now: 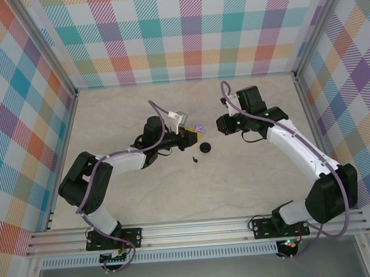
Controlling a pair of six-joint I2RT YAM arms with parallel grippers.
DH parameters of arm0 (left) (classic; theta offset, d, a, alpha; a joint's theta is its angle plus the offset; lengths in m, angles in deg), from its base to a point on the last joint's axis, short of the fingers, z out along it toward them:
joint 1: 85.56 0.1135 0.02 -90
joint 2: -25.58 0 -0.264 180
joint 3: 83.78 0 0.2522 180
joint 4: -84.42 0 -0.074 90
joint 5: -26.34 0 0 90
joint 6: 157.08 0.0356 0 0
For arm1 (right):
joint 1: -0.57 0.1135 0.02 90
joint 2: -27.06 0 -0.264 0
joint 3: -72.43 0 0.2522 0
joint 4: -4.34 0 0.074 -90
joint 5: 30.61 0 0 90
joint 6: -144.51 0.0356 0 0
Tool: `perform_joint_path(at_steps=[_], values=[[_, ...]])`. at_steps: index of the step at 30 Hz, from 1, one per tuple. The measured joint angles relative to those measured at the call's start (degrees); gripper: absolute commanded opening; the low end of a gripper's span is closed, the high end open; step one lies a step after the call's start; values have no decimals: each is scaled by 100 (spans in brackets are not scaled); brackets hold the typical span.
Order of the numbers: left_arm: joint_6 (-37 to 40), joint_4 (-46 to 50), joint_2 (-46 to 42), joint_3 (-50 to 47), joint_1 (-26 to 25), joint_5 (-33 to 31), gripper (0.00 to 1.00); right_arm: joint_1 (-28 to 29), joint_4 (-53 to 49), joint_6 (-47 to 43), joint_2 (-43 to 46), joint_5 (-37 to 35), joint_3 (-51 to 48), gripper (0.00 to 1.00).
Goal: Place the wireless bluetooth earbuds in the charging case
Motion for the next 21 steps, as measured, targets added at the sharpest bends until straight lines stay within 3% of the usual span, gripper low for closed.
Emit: perform_joint_path(at_steps=[10, 21], values=[[778, -151, -15, -33, -223, 490, 0, 184, 332, -66, 553, 525, -125, 18], [986, -149, -258, -31, -251, 566, 0, 365, 415, -192, 601, 348, -138, 18]])
